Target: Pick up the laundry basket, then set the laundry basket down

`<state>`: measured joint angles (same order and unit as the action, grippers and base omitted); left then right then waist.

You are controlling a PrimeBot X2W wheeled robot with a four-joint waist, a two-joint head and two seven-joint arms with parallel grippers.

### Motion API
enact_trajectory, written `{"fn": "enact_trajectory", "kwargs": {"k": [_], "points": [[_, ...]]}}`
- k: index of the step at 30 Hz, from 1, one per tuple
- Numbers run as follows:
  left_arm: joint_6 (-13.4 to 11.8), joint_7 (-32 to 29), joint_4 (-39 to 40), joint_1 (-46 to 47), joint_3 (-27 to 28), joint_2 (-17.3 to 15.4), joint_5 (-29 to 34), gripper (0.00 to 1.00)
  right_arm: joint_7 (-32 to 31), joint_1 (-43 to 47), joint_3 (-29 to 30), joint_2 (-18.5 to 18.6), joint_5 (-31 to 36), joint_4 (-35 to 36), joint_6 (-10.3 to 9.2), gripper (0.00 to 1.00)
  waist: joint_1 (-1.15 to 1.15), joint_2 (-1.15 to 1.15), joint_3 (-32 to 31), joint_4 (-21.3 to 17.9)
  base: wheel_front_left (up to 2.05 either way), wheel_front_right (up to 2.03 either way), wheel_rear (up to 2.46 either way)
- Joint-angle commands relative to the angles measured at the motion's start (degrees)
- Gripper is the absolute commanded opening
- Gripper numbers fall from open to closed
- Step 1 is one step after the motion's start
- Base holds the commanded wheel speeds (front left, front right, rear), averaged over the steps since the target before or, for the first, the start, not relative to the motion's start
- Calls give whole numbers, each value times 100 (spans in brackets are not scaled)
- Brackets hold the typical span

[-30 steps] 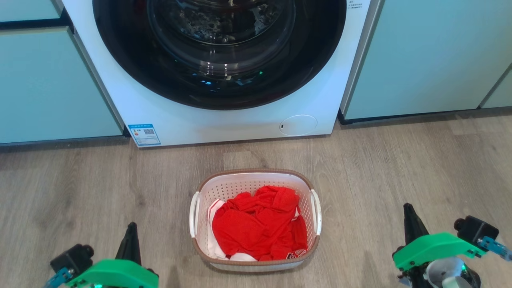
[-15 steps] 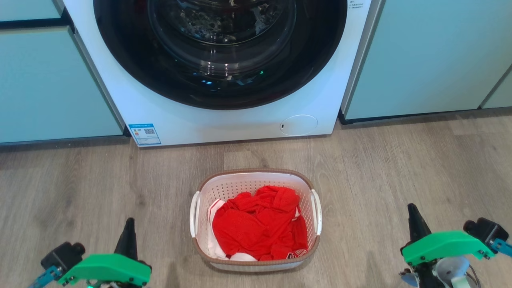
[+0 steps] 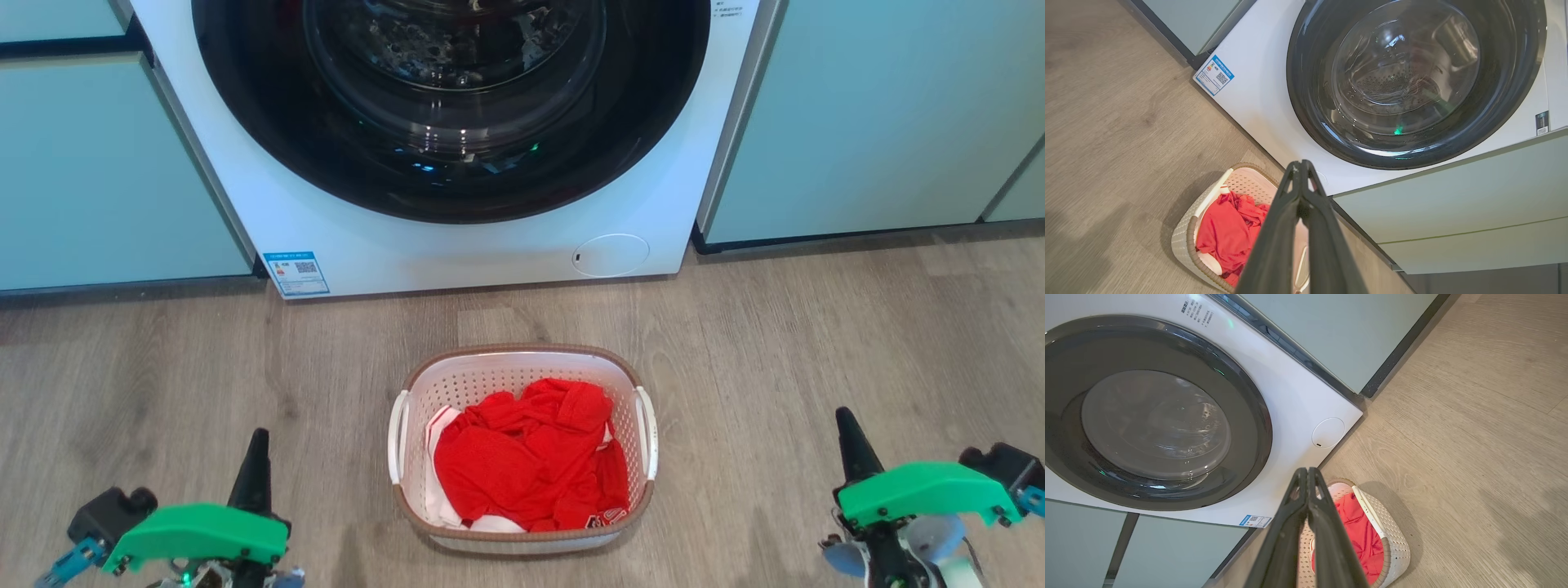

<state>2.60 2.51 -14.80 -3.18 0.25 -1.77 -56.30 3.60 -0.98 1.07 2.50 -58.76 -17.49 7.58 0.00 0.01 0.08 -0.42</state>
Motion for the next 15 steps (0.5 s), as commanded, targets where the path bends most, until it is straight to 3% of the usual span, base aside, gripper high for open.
{"fn": "enact_trajectory", "kwargs": {"k": [1,15], "points": [[63,-34,158,320,149,-78,-175,0,-40,-289,-21,117,-178,211,-5,0,0,-1,0,1,0,0,0],[188,-288,133,502,289,-89,-1181,0,-291,-354,103,125,-1145,253,-6,0,0,-1,3,13,0,0,0]]}}
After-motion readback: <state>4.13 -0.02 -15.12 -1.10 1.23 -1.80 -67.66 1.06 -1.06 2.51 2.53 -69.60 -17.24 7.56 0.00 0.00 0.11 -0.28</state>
